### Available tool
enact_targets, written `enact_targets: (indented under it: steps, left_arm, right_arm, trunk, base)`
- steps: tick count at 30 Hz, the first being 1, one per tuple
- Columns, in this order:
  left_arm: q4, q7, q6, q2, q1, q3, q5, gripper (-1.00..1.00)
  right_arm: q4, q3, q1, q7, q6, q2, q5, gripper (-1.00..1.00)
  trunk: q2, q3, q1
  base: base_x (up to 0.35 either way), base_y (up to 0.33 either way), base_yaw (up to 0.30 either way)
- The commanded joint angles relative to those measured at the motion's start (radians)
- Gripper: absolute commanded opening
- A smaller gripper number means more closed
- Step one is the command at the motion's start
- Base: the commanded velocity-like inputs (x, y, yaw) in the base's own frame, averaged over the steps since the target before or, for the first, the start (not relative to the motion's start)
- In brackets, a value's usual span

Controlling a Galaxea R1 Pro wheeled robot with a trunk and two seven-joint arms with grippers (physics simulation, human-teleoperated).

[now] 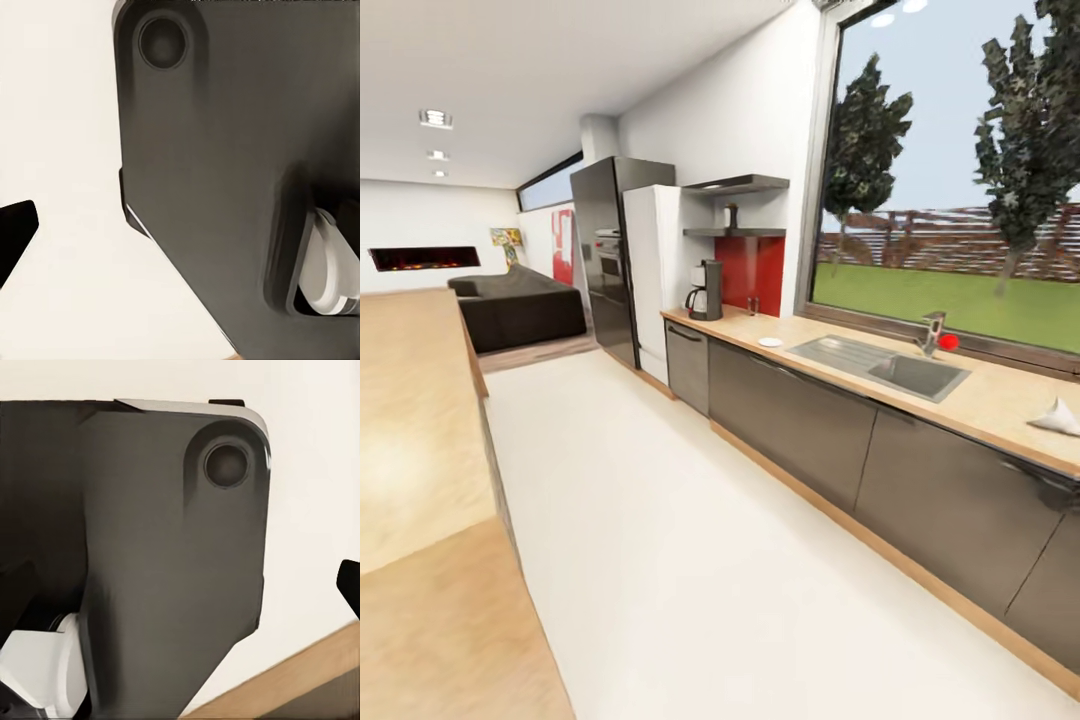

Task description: Set up a coffee station on the kitchen countertop: keep the coffee maker on the countertop, move the bottle of coffee from the kitchen shelf to the counter next to the coffee maker, place a paper coffee filter on top of the coffee maker, put the saucer next to the coffee maker with the coffee cup on the saucer, and place the electric kettle next to the coffee maker.

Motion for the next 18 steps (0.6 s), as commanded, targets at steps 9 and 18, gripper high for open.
enact_targets:
  steps: [9,18]
  left_arm:
    - [-0.003,0.000,0.000,0.000,0.000,0.000,0.000,1.00]
    - [-0.003,0.000,0.000,0.000,-0.001,0.000,0.000,1.00]
  right_arm:
    - [-0.001,-0.001,0.000,0.000,-0.002,0.000,0.000,1.00]
    - [-0.001,-0.001,0.000,0.000,-0.002,0.000,0.000,1.00]
  trunk:
    - [0.063,0.027,-0.034]
    - [0.126,0.056,-0.069]
  base:
    - [0.000,0.000,-0.299]
    - [0.000,0.000,-0.299]
